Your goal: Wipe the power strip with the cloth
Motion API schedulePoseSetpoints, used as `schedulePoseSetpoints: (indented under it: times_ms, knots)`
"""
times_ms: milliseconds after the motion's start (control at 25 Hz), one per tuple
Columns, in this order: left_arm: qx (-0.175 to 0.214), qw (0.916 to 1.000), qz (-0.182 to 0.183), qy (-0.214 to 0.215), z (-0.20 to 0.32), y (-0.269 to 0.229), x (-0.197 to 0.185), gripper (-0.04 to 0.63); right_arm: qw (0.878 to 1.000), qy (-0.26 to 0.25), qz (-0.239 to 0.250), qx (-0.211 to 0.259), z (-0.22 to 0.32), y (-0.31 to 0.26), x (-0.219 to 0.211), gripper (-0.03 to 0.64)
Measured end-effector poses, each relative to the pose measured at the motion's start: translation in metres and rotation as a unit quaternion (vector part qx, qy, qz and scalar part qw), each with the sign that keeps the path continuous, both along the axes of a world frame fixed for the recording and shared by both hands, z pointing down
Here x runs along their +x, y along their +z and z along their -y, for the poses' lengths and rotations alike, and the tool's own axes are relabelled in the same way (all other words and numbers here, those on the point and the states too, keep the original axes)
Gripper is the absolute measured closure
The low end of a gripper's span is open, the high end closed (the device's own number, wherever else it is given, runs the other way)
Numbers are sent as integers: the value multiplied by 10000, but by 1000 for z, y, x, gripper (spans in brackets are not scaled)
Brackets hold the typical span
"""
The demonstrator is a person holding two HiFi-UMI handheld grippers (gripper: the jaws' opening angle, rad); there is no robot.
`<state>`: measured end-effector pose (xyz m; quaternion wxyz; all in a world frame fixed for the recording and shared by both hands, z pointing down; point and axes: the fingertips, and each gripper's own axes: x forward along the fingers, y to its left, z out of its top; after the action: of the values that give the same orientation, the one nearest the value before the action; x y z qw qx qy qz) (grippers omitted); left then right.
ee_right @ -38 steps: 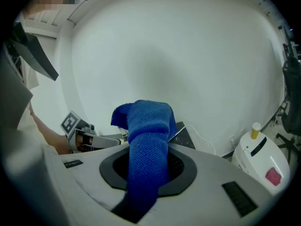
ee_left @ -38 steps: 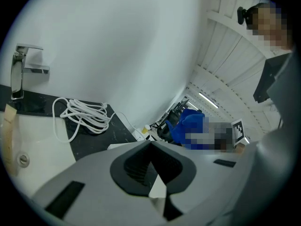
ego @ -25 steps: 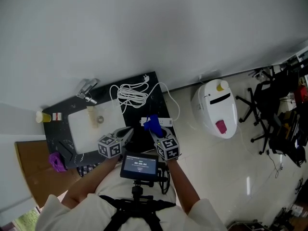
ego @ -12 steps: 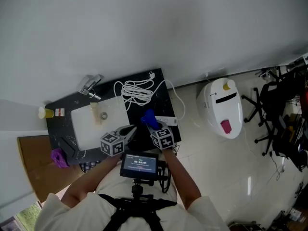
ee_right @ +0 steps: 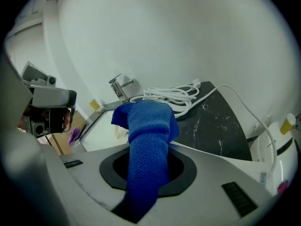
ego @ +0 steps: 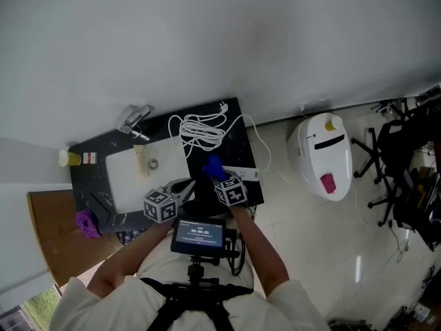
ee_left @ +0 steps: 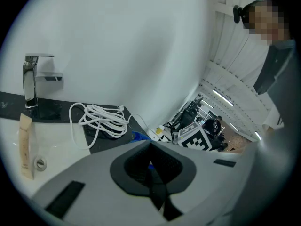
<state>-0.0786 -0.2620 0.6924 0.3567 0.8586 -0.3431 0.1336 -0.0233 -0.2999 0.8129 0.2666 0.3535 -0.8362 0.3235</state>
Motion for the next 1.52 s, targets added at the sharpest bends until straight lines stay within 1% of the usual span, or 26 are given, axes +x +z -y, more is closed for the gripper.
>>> schedulePoseSetpoints:
  times_ms: [120,440,920,1520]
  knots:
    - [-4,10000,-3,-22,3,0,-3,591,9999,17,-11,-123,-1,10,-1,529]
    - [21,10000,-10,-48,6,0,-6,591,9999,70,7,-143,-1,8,3,529]
    - [69,10000,-42,-10,3,-3,-1,591,9996,233,96,-110,-6,6,17,529]
    - [87,9999,-81,-60,-2,-8,2,591,9991,364,207,-52,-13,3,37,529]
